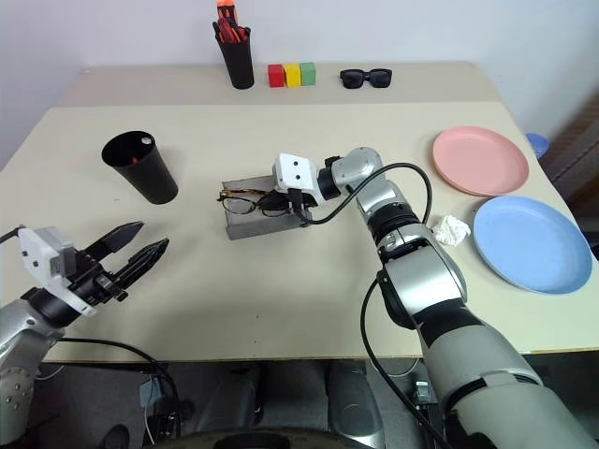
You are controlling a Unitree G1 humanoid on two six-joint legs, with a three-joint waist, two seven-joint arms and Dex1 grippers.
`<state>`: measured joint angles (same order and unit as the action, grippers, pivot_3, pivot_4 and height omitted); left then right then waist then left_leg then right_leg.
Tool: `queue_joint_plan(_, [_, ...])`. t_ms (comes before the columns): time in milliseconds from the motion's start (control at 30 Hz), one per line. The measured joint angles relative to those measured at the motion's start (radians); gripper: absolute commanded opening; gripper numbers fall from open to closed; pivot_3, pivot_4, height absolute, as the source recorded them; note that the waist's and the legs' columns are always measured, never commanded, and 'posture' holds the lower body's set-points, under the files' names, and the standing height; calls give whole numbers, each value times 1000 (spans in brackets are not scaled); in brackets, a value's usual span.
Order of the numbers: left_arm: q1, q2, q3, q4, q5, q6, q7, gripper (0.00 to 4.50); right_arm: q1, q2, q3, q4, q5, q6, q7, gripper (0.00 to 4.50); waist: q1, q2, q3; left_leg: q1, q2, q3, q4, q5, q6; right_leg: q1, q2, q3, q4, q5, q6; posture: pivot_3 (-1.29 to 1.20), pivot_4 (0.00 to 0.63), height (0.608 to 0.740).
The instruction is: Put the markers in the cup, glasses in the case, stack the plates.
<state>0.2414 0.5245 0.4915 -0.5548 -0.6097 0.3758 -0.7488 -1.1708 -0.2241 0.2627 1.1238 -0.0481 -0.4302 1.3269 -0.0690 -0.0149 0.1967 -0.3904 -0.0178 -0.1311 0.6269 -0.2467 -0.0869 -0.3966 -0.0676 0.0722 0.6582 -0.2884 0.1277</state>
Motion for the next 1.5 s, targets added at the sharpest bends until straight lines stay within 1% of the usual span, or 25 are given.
queue_joint_plan(267, [16, 41, -1, 6, -73, -19, -107, 2872, 0, -3, 5, 23, -44, 1, 24, 27, -4, 0, 0, 0, 1, 0, 0, 0, 0, 0, 1, 0, 0, 0, 0, 0, 150, 740])
queue_joint_plan(433, [19, 69, -2, 13, -117, -19, -167, 2872, -11, -2, 7, 43, -71, 0, 14, 27, -3, 0, 0, 0, 1, 0, 0, 0, 0, 0, 1, 0, 0, 0, 0, 0, 150, 740])
queue_joint_plan(667, [16, 81, -3, 34, -129, -19, -186, 2872, -40, 0, 7, 83, -110, -5, -14, 27, -2, 0, 0, 0, 1, 0, 0, 0, 0, 0, 1, 0, 0, 0, 0, 0, 150, 740])
queue_joint_plan(967, [0, 98, -6, 37, -141, -19, -191, 2872, -56, 2, 6, 101, -134, 3, -13, 27, -3, 0, 0, 0, 1, 0, 0, 0, 0, 0, 1, 0, 0, 0, 0, 0, 150, 740])
queue_joint_plan(1067, [0, 99, -6, 36, -141, -19, -191, 2872, -62, 2, 6, 110, -140, 13, 0, 1024, -2, 0, 0, 0, 1, 0, 0, 0, 0, 0, 1, 0, 0, 0, 0, 0, 150, 740])
queue_joint_plan(1267, [-5, 100, -14, 35, -143, -14, -179, 2872, -61, 2, 6, 124, -147, 29, 20, 4013, -3, 1, 0, 0, 1, 0, 0, 0, 0, 0, 1, 0, 0, 0, 0, 0, 150, 740])
queue_joint_plan(1300, [-9, 100, -15, 36, -143, -14, -172, 2872, -61, 2, 5, 124, -147, 29, 14, 4395, -3, 1, 0, 0, 1, 0, 0, 0, 0, 0, 1, 0, 0, 0, 0, 0, 150, 740])
queue_joint_plan(1500, [-101, 80, -32, 41, -159, 4, -76, 2872, -65, -2, -30, 123, -127, 70, -3, 4395, -1, 1, 0, 0, 1, 0, 0, 0, 0, 0, 1, 0, 0, 0, 0, 0, 150, 740])
